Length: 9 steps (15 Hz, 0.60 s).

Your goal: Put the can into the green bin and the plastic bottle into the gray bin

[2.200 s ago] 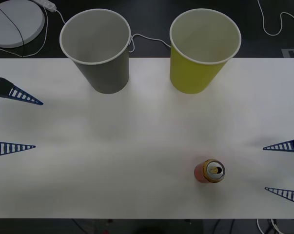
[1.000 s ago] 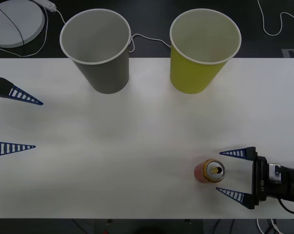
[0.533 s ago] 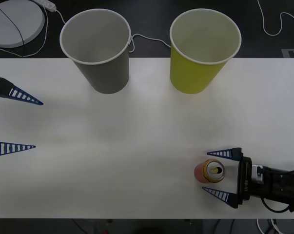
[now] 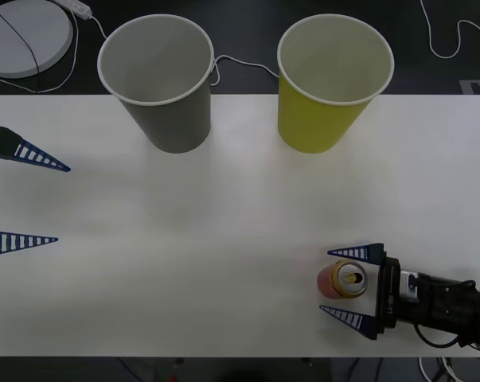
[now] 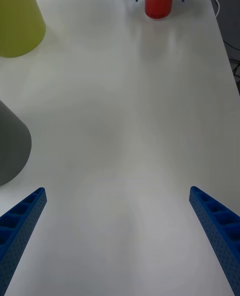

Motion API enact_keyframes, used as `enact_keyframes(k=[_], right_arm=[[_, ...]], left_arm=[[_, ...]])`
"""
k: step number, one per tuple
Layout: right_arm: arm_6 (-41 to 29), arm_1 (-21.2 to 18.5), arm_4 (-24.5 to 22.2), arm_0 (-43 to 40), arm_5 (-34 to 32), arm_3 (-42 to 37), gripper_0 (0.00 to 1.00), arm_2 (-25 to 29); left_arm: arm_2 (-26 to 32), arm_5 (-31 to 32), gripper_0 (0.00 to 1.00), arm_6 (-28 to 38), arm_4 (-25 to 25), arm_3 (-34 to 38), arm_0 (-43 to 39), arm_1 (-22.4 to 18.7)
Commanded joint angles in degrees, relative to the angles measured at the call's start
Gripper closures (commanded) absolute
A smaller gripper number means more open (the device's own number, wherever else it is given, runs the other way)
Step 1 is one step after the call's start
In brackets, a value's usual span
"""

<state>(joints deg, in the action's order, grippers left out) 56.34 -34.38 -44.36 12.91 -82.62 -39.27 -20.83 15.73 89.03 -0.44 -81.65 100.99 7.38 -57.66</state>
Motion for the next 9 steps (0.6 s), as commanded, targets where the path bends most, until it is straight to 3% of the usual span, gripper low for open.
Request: enact_keyframes(k=[1, 9], right_arm=[[0.09, 0.01, -0.02, 0.01, 0.09, -0.19, 1.00, -0.09], [-1.67, -0.60, -0.02, 0.01, 0.36, -2.47, 1.00, -0.09]], left_arm=[[0.00, 0.00, 0.00, 0.00, 0.00, 0.00, 0.00, 0.00], [0.00, 0.00, 0.00, 0.00, 0.00, 0.00, 0.00, 0.00]])
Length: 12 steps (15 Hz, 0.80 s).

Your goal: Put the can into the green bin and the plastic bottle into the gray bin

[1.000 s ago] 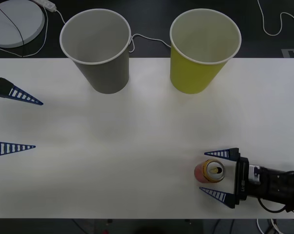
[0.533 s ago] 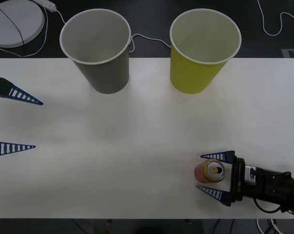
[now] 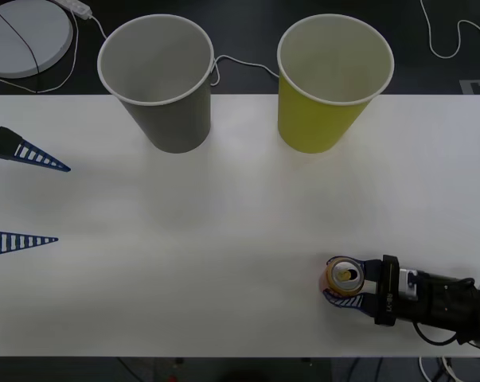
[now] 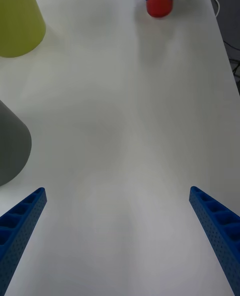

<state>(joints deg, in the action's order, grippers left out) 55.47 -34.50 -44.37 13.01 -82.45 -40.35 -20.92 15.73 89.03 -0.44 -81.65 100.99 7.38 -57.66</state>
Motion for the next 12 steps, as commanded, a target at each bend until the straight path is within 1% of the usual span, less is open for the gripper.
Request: enact_keyframes(k=[1, 2, 5, 6, 8, 12], right_arm=[[-1.25, -1.01, -0.02, -0.35, 0.89, -2.89, 1.00, 0.00], [-1.86, -1.71, -0.02, -0.97, 2.21, -5.00, 1.00, 0.00], [-8.80, -5.84, -1.86, -6.33, 10.12, -18.71, 1.00, 1.15], [-12.06, -7.95, -2.65, -8.96, 13.90, -25.04, 1.00, 1.94], [-18.38, -10.50, -5.47, -13.10, 18.91, -34.62, 1.00, 4.22], [-32.18, -13.75, -11.88, -19.60, 25.41, -48.33, 1.00, 10.11]], left_arm=[[0.00, 0.00, 0.00, 0.00, 0.00, 0.00, 0.00, 0.00], [0.00, 0.00, 0.00, 0.00, 0.00, 0.00, 0.00, 0.00], [0.00, 0.00, 0.00, 0.00, 0.00, 0.00, 0.00, 0.00], [0.00, 0.00, 0.00, 0.00, 0.00, 0.00, 0.00, 0.00], [0.00, 0.00, 0.00, 0.00, 0.00, 0.00, 0.00, 0.00], [0.00, 0.00, 0.00, 0.00, 0.00, 0.00, 0.00, 0.00]])
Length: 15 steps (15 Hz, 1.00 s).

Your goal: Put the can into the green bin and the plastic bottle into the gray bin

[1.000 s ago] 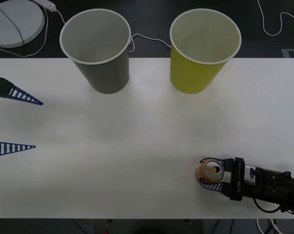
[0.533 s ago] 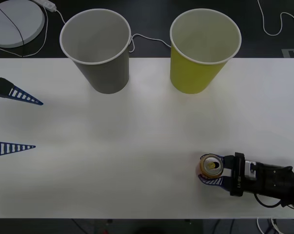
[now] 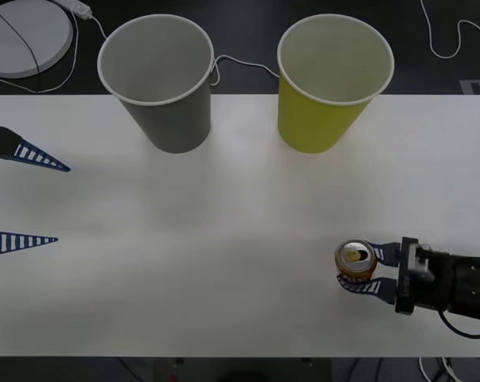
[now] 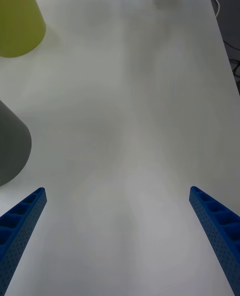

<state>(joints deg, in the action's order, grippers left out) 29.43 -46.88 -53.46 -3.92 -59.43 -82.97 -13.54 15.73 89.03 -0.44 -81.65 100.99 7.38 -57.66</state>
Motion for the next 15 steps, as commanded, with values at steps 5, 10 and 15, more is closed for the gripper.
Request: enact_keyframes(k=[5, 10, 15], right_arm=[[-24.69, -2.51, -11.93, -8.38, 3.36, -17.40, 1.00, 12.66], [-47.36, -3.04, -23.79, -14.45, 3.27, -30.50, 1.00, 23.65], [-69.86, -3.04, -33.46, -15.59, -4.38, -40.34, 1.00, 33.49]], left_arm=[[0.00, 0.00, 0.00, 0.00, 0.00, 0.00, 0.00, 0.00], [0.00, 0.00, 0.00, 0.00, 0.00, 0.00, 0.00, 0.00], [0.00, 0.00, 0.00, 0.00, 0.00, 0.00, 0.00, 0.00]])
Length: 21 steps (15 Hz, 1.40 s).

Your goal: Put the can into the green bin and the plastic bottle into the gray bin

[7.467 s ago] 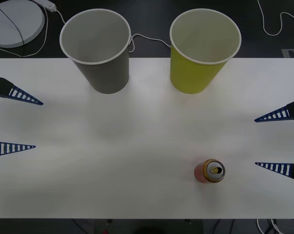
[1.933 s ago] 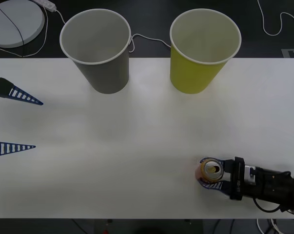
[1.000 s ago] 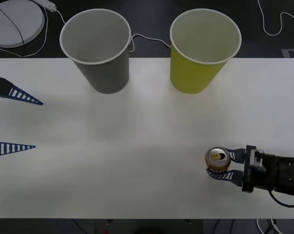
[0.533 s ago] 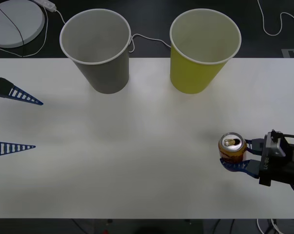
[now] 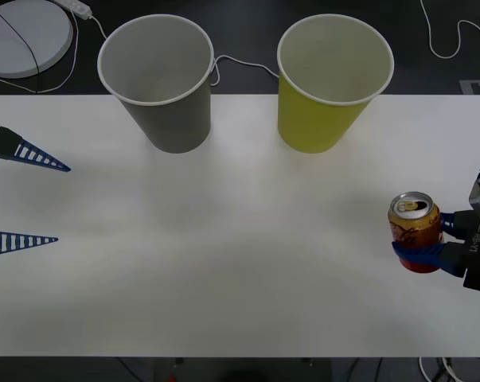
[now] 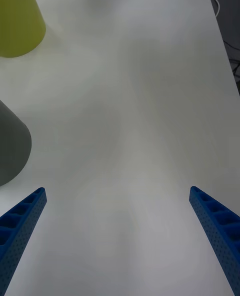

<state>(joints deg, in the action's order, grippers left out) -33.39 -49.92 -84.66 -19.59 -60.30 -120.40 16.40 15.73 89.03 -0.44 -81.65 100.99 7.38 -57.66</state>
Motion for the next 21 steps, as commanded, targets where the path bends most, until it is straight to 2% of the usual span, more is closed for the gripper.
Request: enact_keyframes(k=[1, 4, 8, 10, 12, 15, 18, 21], right_arm=[[-11.35, -0.26, -3.32, 0.61, -5.88, -4.41, 1.00, 5.48], [-22.07, -3.34, -4.11, 2.80, -10.72, -6.69, 1.00, 8.56], [-33.85, -10.72, -4.11, 7.46, -14.76, -7.13, 1.00, 9.79], [-39.12, -13.62, -4.11, 10.98, -16.96, -6.87, 1.00, 9.79], [-40.62, -15.38, -4.11, 15.64, -19.51, -4.67, 1.00, 9.26], [-40.62, -18.55, -4.20, 26.10, -24.43, 1.48, 1.00, 4.60], [-40.62, -21.53, -5.08, 37.79, -28.12, 6.93, 1.00, -2.60], [-40.62, -21.97, -6.04, 48.60, -29.70, 11.76, 1.00, -10.34]], left_arm=[[0.00, 0.00, 0.00, 0.00, 0.00, 0.00, 0.00, 0.00], [0.00, 0.00, 0.00, 0.00, 0.00, 0.00, 0.00, 0.00], [0.00, 0.00, 0.00, 0.00, 0.00, 0.00, 0.00, 0.00], [0.00, 0.00, 0.00, 0.00, 0.00, 0.00, 0.00, 0.00], [0.00, 0.00, 0.00, 0.00, 0.00, 0.00, 0.00, 0.00], [0.00, 0.00, 0.00, 0.00, 0.00, 0.00, 0.00, 0.00], [0.00, 0.00, 0.00, 0.00, 0.00, 0.00, 0.00, 0.00], [0.00, 0.00, 0.00, 0.00, 0.00, 0.00, 0.00, 0.00]])
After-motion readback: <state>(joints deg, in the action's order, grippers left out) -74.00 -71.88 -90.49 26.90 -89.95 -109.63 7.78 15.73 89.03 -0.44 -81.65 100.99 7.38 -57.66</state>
